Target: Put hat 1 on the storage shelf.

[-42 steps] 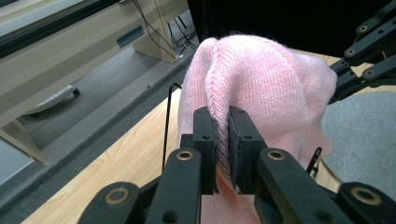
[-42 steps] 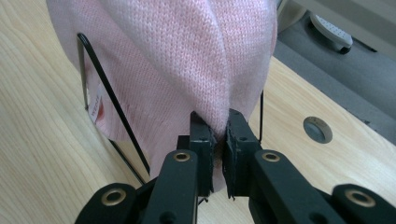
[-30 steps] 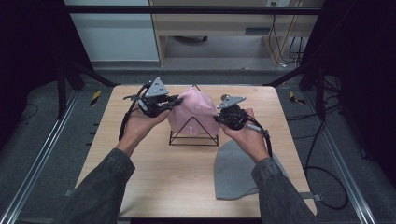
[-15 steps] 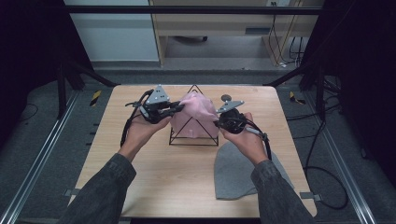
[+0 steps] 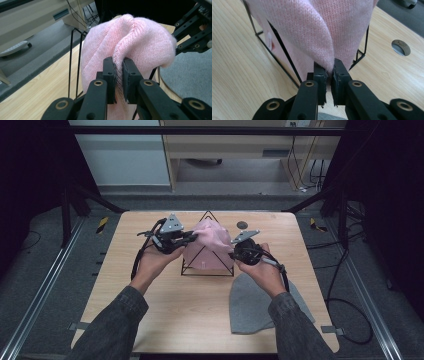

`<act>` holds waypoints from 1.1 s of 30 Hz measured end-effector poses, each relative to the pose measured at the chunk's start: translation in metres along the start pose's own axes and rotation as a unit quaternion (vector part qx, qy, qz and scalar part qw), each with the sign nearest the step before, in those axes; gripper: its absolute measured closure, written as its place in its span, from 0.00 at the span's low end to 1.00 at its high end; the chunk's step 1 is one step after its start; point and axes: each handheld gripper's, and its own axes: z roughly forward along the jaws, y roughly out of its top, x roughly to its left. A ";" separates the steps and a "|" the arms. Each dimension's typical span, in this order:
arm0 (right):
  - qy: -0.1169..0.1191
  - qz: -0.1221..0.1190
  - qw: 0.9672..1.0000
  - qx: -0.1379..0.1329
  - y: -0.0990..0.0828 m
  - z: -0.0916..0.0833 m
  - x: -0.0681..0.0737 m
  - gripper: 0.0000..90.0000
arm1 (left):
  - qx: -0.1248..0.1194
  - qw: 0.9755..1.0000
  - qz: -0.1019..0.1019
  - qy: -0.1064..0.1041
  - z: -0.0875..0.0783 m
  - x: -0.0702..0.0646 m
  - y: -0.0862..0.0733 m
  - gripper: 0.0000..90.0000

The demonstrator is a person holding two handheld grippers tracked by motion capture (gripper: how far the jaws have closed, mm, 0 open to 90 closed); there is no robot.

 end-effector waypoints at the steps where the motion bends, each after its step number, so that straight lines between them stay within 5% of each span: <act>1: 0.002 0.002 1.000 0.000 -0.002 0.001 0.000 0.93 | 0.001 1.000 -0.001 -0.001 0.001 0.000 -0.001 0.91; 20: 0.007 0.000 1.000 0.003 -0.003 0.001 0.003 0.91 | 0.005 1.000 -0.009 0.000 0.000 -0.003 -0.017 0.90; 33: -0.003 0.014 1.000 -0.026 -0.002 -0.023 0.007 0.55 | -0.020 1.000 -0.012 0.014 -0.013 -0.010 -0.011 0.69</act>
